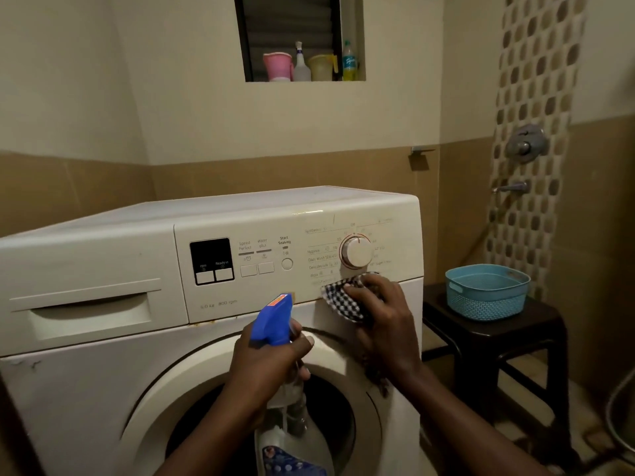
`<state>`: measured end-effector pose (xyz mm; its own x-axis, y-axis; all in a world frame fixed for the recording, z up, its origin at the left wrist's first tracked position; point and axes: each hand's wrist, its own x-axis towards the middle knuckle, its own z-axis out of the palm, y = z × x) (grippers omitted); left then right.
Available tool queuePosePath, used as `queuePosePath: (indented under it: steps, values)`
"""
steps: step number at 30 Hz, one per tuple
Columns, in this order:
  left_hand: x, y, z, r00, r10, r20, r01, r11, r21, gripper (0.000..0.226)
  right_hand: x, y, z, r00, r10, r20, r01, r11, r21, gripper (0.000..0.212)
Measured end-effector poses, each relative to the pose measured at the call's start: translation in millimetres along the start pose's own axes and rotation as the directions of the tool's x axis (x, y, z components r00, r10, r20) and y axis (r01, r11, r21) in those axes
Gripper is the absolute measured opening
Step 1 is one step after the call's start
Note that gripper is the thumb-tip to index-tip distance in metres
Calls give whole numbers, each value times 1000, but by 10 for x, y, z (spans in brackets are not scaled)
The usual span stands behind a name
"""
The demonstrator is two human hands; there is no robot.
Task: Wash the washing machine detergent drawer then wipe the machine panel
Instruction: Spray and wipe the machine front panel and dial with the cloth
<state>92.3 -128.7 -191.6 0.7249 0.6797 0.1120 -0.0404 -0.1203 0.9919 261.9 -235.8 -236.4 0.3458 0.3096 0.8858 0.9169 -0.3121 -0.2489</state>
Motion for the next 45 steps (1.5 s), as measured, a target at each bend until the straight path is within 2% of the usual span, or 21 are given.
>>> queuePosePath:
  steps: [4,7,10,13,19,27,30,33,36,40,45]
  values:
    - [0,84,101,998,47,33,-48,999,20,17,64,224,-172,968,218,-122,-205,973,110,54]
    - [19,199,215,995,69,71,-69,998,-5,17,195,304,-329,874,405,-268,-346,907,241,47]
    - [69,334,333,986,118,117,-118,993,-2,23,301,369,-511,779,510,-366,-417,856,305,41]
    - [139,441,464,978,160,134,-158,987,-27,23,334,474,-645,748,527,-403,-435,849,301,39]
    - [237,573,720,962,205,179,-206,978,-13,27,272,599,-769,756,517,-401,-430,855,290,37]
    - [260,563,960,950,166,265,-178,984,22,25,209,664,-800,756,519,-399,-437,854,284,37]
    - [215,492,972,944,118,308,-140,989,49,33,187,665,-793,765,513,-390,-433,857,278,38]
    - [153,387,955,940,64,337,-88,994,58,31,183,641,-765,763,522,-381,-435,851,294,38]
    - [108,296,918,948,37,315,-74,992,106,30,212,583,-737,762,523,-381,-431,849,305,37]
    - [66,255,804,959,17,283,-61,987,148,41,307,488,-693,724,569,-389,-440,816,374,33]
    - [2,257,687,971,12,239,-53,984,168,31,545,335,-622,695,603,-391,-427,784,450,28]
